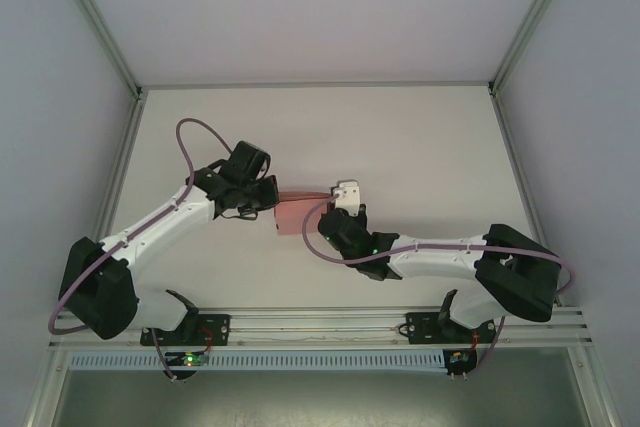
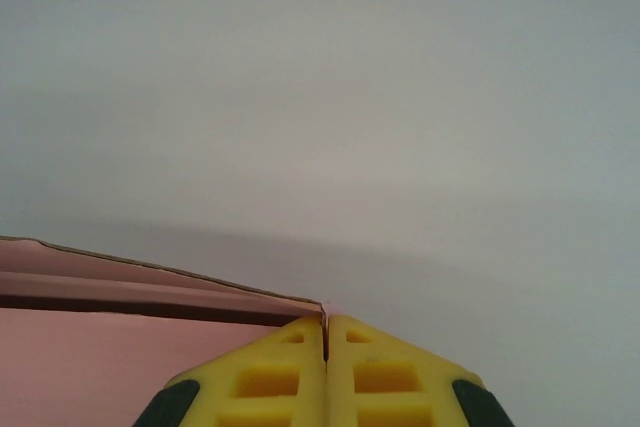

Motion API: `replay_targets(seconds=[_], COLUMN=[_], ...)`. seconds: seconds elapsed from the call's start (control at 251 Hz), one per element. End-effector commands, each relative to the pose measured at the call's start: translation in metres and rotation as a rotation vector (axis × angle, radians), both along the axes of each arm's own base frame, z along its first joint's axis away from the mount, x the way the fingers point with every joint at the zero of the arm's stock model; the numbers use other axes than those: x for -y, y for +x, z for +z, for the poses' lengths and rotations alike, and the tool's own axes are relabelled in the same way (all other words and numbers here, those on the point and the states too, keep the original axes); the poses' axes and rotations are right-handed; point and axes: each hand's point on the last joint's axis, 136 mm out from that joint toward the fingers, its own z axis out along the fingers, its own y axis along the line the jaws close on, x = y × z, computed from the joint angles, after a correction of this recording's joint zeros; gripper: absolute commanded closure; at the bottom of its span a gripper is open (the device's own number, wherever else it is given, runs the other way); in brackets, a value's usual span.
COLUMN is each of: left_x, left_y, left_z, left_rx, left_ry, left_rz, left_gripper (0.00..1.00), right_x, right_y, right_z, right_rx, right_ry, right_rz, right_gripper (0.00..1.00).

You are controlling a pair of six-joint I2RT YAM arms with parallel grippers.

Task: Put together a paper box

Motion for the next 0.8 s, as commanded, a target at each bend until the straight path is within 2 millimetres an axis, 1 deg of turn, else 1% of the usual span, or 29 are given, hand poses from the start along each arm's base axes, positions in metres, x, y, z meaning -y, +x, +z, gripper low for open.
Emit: replay_targets(seconds=[0.0,0.052,0.128,0.259,0.339,0.387,0.443,0.503,0.543,0.595,0.706,0.782,0.798], left_x=[0.007,0.004,-0.002,0.002,-0.009,-0.013,-0.016,-0.006,-0.002,0.001,-0.005,-0.007,-0.007], left_y=[-0.015,-0.018,-0.026,-0.045,-0.052,-0.060,-0.067,-0.073,-0.075,-0.077,-0.078,-0.079,-0.079], left_z=[-0.021,-0.023,-0.031,-0.050,-0.062,-0.070,-0.080,-0.088,-0.090,-0.091,-0.089,-0.086,-0.085], left_rx=[-0.082,-0.073,-0.065,-0.040,0.006,0.009,0.004,0.019,0.033,0.069,0.136,0.165,0.168], left_ry=[-0.038,-0.005,0.086,0.217,0.399,0.442,0.432,0.345,0.304,0.272,0.269,0.261,0.261], left_rz=[-0.028,-0.057,-0.110,-0.251,-0.280,-0.288,-0.265,-0.270,-0.256,-0.258,-0.231,-0.229,-0.229], left_gripper=[1.00,1.00,1.00,1.00,1.00,1.00,1.00,1.00,1.00,1.00,1.00,1.00,1.00], right_x=[0.014,0.014,0.014,0.013,0.012,0.012,0.013,0.013,0.014,0.016,0.020,0.017,0.015], right_y=[-0.031,-0.031,-0.032,-0.034,-0.035,-0.036,-0.036,-0.037,-0.038,-0.039,-0.043,-0.045,-0.045], right_z=[-0.066,-0.066,-0.065,-0.066,-0.066,-0.067,-0.067,-0.065,-0.063,-0.062,-0.064,-0.061,-0.059], right_rx=[-0.187,-0.183,-0.174,-0.150,-0.122,-0.110,-0.097,-0.086,-0.085,-0.081,-0.094,-0.101,-0.102], right_ry=[-0.179,-0.177,-0.177,-0.160,-0.151,-0.150,-0.146,-0.158,-0.148,-0.146,-0.123,-0.095,-0.087], right_rz=[0.092,0.095,0.107,0.129,0.153,0.165,0.170,0.183,0.181,0.185,0.184,0.199,0.207], right_gripper=[1.00,1.00,1.00,1.00,1.00,1.00,1.00,1.00,1.00,1.00,1.00,1.00,0.97])
